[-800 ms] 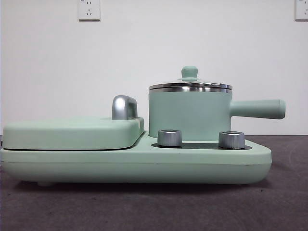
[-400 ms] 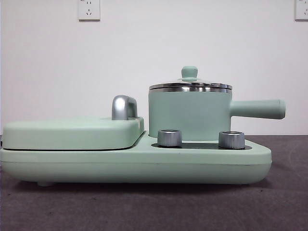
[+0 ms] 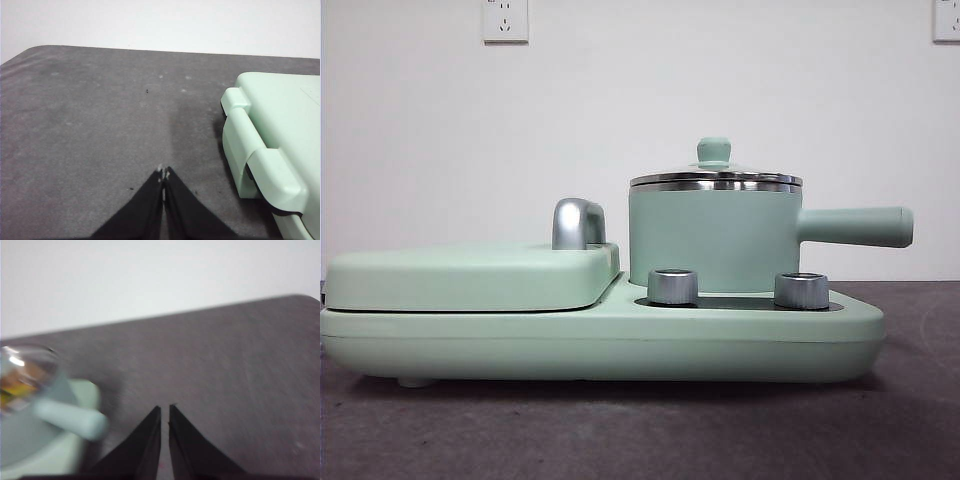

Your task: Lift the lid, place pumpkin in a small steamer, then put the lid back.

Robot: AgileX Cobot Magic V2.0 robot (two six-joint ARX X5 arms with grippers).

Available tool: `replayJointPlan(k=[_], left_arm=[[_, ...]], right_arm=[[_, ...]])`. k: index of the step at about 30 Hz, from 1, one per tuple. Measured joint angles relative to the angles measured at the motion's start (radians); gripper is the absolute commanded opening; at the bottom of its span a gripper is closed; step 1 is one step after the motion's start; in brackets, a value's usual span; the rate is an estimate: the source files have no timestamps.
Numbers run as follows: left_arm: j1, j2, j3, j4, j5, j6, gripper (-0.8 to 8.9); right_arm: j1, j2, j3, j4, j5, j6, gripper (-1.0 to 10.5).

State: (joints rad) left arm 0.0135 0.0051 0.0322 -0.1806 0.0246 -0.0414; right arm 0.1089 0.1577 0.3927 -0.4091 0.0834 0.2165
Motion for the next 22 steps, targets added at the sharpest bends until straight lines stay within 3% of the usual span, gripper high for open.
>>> replayJointPlan(k=[10, 15, 22], left_arm=[[0.0, 0.0, 0.0, 0.0, 0.0, 0.0, 0.06], [0.0, 0.0, 0.0, 0.0, 0.0, 0.0, 0.06], [0.0, 0.0, 0.0, 0.0, 0.0, 0.0, 0.06]], right_arm=[[-0.035, -0.086, -0.366, 0.287, -0.005, -0.037, 0.2], [-0.042, -0.133, -0.376, 0.24, -0.032, -0.048, 0.2], [-0.061, -0.154, -0.376, 0.238, -0.088, -0.161, 0.2]])
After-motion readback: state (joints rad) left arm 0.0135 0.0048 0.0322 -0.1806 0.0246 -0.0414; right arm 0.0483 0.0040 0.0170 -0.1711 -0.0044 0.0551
